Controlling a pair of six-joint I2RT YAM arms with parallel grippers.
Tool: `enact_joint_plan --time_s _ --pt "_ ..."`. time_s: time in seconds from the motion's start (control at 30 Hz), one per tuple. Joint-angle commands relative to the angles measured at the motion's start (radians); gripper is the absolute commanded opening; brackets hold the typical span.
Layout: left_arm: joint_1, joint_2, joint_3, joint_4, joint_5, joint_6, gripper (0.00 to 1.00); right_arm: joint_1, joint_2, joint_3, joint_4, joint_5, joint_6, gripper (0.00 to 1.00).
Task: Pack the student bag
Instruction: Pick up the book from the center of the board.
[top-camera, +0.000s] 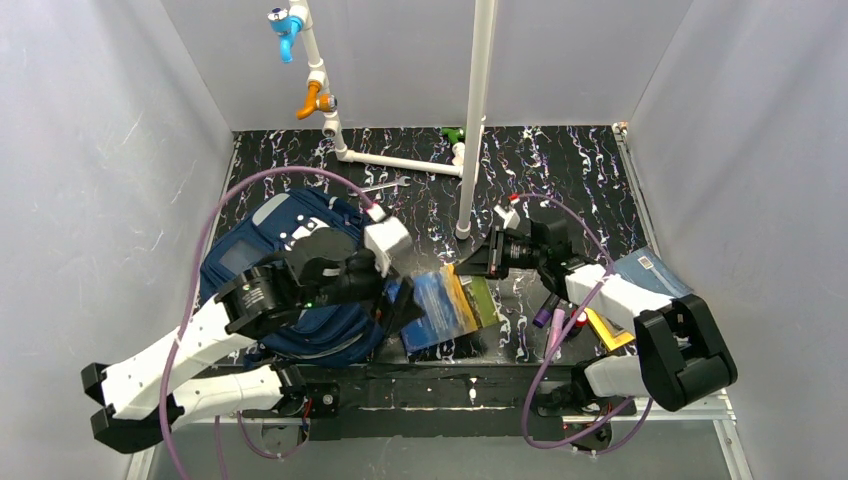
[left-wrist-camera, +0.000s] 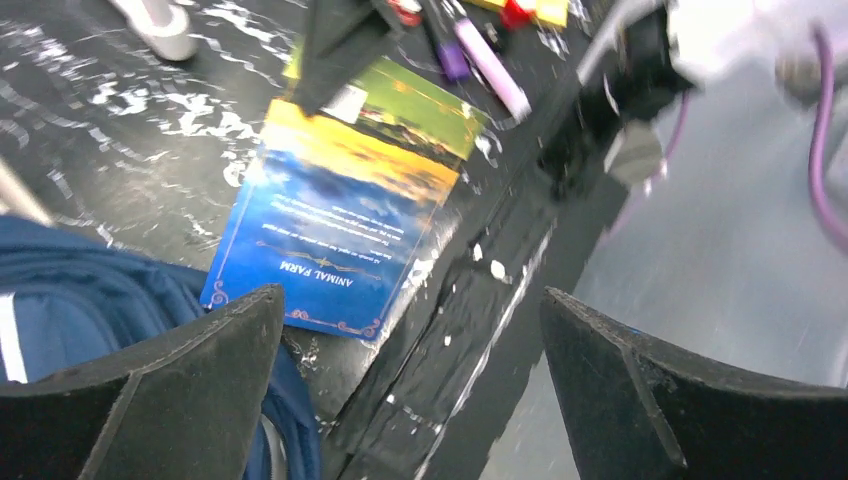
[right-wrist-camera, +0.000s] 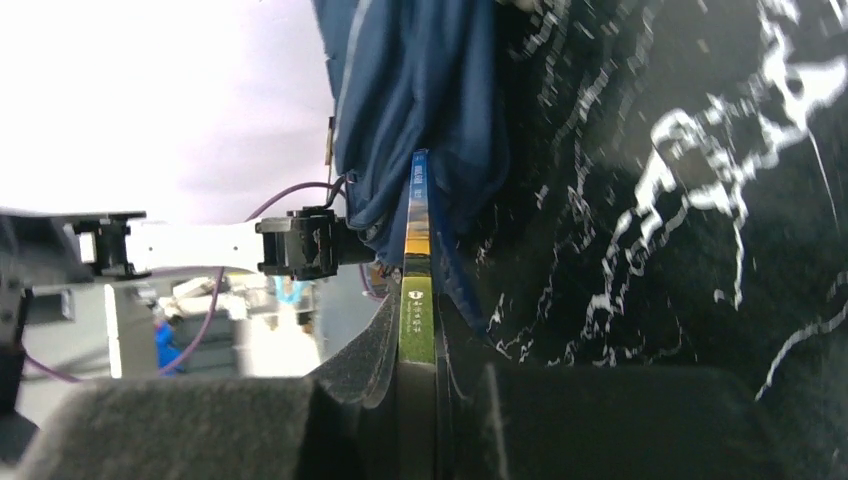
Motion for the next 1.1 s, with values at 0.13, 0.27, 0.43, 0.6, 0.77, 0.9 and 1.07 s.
enact_joint_plan --time_s 0.13,0.27,0.43,0.6,0.77,0.9,1.07 --pt "0.217 0.056 0.083 -0.144 -0.342 -0.51 0.98 -0.002 -0.164 0.203 -0.063 -0.134 -0.197 0.01" --pt "0.395 0.062 0.039 -0.138 -0.043 -0.865 0.98 0.036 -0.299 0.313 -0.254 0.057 -0.424 0.01" --pt "0.444 0.079 -0.048 0.059 0.26 -1.315 0.98 0.179 -0.323 0.406 -0.41 0.291 -0.755 0.01" --pt "0.445 0.1 -0.064 0.088 0.298 -1.567 0.98 0.436 -0.307 0.445 -0.443 0.623 -1.031 0.01" --pt "0.445 0.026 -0.197 0.208 0.27 -1.795 0.98 0.687 -0.269 0.45 -0.398 0.971 -1.163 0.01" --pt "0.445 0.017 -0.246 0.198 0.282 -1.871 0.98 0.856 -0.24 0.439 -0.297 1.16 -1.229 0.01" --pt "0.445 0.012 -0.263 0.156 0.27 -1.895 0.85 1.011 -0.183 0.449 -0.233 1.358 -1.336 0.01"
